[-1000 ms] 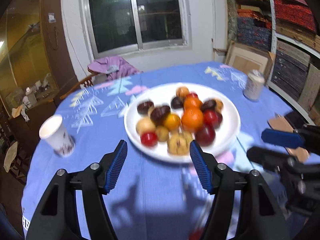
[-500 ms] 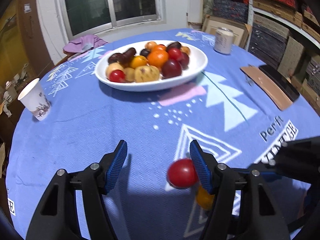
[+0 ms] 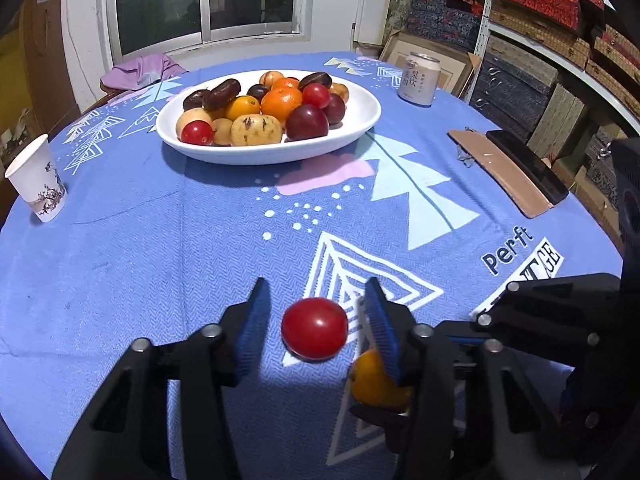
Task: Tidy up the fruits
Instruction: 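Grasp the red tomato with the left tool while the right tool grasps the orange fruit, then carry both fruits onto the white plate and open both tools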
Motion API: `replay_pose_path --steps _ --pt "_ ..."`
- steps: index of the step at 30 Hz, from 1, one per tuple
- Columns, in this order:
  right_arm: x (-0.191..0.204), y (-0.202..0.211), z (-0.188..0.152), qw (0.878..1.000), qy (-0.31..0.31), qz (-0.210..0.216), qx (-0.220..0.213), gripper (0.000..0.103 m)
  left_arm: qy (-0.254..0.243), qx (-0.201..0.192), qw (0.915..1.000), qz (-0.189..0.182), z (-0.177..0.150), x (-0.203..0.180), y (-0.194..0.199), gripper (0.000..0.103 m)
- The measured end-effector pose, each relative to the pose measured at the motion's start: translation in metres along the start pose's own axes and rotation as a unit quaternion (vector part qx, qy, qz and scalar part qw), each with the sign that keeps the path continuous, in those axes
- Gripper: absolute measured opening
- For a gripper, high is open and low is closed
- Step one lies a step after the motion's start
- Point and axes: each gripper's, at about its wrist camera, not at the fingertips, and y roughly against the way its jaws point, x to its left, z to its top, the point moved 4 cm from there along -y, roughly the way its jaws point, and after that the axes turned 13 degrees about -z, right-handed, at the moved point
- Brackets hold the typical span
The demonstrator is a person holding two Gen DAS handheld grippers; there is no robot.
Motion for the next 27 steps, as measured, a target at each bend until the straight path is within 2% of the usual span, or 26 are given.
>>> replay_pose_path --steps 5,11,15,22,24,25,27 --pt "0.001 0.004 -0.003 1.000 0.000 0.006 0.000 0.038 0.001 0.003 0.9998 -0.020 -0.001 -0.004 -0.002 0.037" --pt "0.005 0.007 -0.005 1.000 0.006 0.015 0.001 0.037 0.009 0.006 0.9996 -0.026 -0.006 -0.004 0.002 0.039" --pt "0.005 0.010 -0.008 1.000 0.006 0.022 0.004 0.037 0.026 0.010 0.9987 -0.043 -0.010 0.001 0.003 0.043" --pt "-0.004 0.029 -0.023 1.000 0.012 0.019 0.004 0.037 0.016 0.020 0.9987 -0.044 -0.011 -0.004 -0.004 0.043" --pt "-0.006 0.032 -0.028 1.000 0.016 0.017 0.004 0.037 0.018 0.023 0.9985 -0.046 -0.012 -0.004 -0.004 0.039" --pt "-0.008 0.035 -0.031 1.000 0.015 0.019 0.004 0.037 0.011 0.023 0.9989 -0.040 -0.012 -0.005 -0.004 0.032" --pt "-0.015 0.043 -0.034 1.000 0.011 0.023 0.002 0.037 0.011 0.016 0.9992 -0.034 -0.010 -0.005 -0.001 0.032"
